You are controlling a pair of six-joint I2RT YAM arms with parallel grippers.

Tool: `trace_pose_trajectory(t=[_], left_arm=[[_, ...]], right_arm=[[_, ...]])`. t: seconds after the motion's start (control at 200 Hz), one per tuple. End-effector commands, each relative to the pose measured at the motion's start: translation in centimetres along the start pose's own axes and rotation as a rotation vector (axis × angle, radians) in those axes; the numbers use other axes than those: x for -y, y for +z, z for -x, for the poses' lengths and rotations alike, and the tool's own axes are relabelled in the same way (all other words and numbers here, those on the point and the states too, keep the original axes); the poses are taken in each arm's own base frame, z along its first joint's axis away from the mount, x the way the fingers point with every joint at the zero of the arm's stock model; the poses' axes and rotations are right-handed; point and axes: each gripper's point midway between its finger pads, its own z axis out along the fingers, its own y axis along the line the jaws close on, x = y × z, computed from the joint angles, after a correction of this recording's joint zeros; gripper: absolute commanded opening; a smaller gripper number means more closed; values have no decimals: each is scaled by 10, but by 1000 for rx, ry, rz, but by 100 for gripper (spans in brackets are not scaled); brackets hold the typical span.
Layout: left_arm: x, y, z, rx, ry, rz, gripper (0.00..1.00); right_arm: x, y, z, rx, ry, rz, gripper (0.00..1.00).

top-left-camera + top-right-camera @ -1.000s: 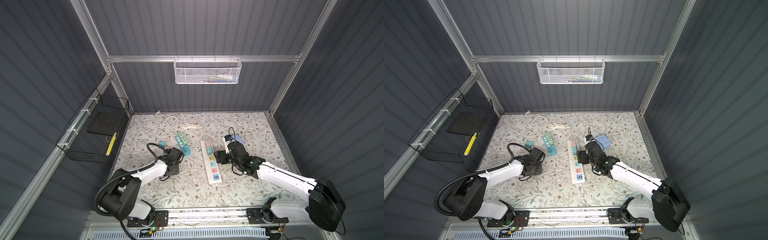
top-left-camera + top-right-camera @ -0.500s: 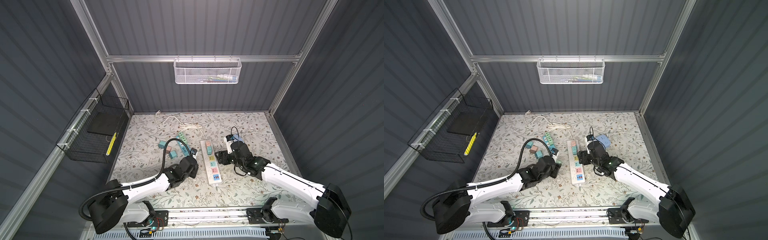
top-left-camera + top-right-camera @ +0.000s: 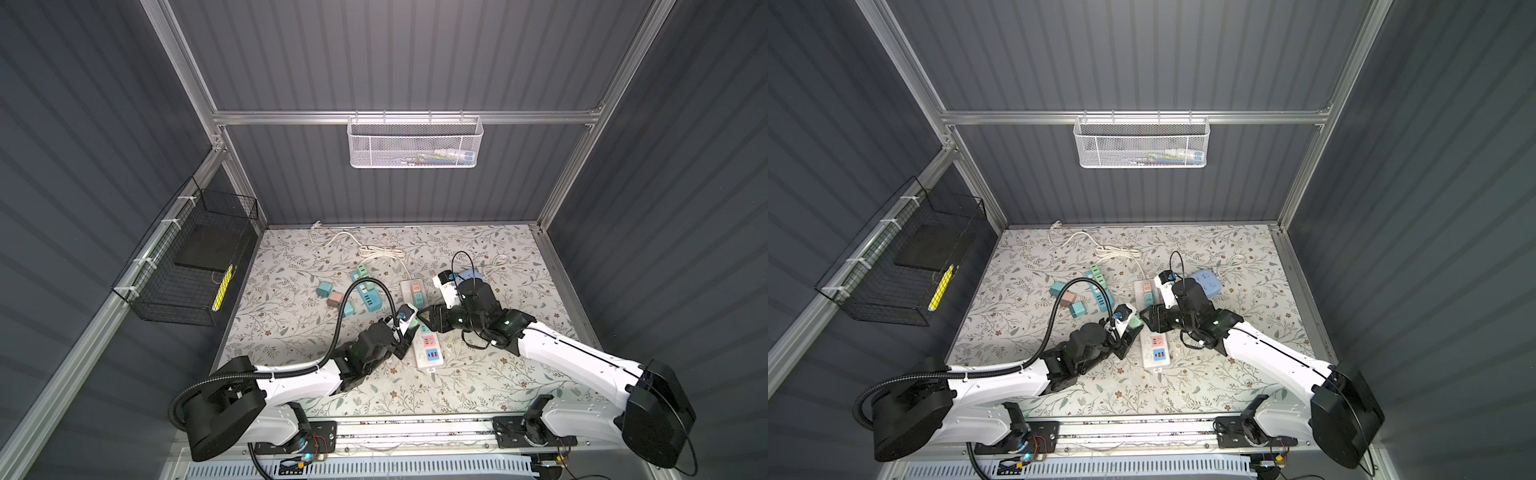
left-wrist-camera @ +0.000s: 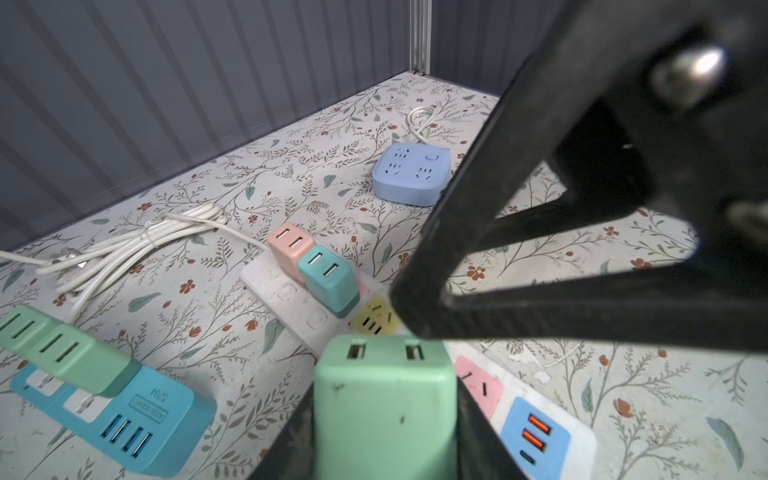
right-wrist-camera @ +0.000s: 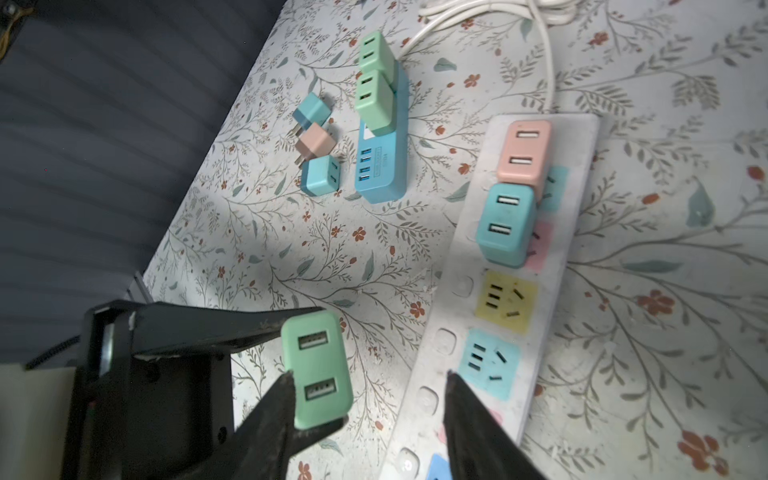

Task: Insert the plug
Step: 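Lift green adapter with left gripper toward the strip while right gripper reaches toward it, then close right gripper on the green adapter while left gripper opens and draws back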

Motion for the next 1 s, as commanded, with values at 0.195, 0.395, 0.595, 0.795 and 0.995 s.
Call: trace_pose_trajectory(t=[0.195,0.395,0.595,0.795,0.995], left_arm=[[7,-6,11,56,33,-40,13],[6,-8,13,65,40,-35,13],[-6,-9,11,48,15,32,45],[-21,-29,11,38,-51,91,70],[-49,-74,16,93,-163,190,96]], right_arm=[[-27,15,0,-55,10,164,44],[-29,23,-5,-89,29,189,38],[-31,20,-1,-74,31,192,22],[-23,10,14,-3,18,117,22],[4,0,29,94,7,-56,22]])
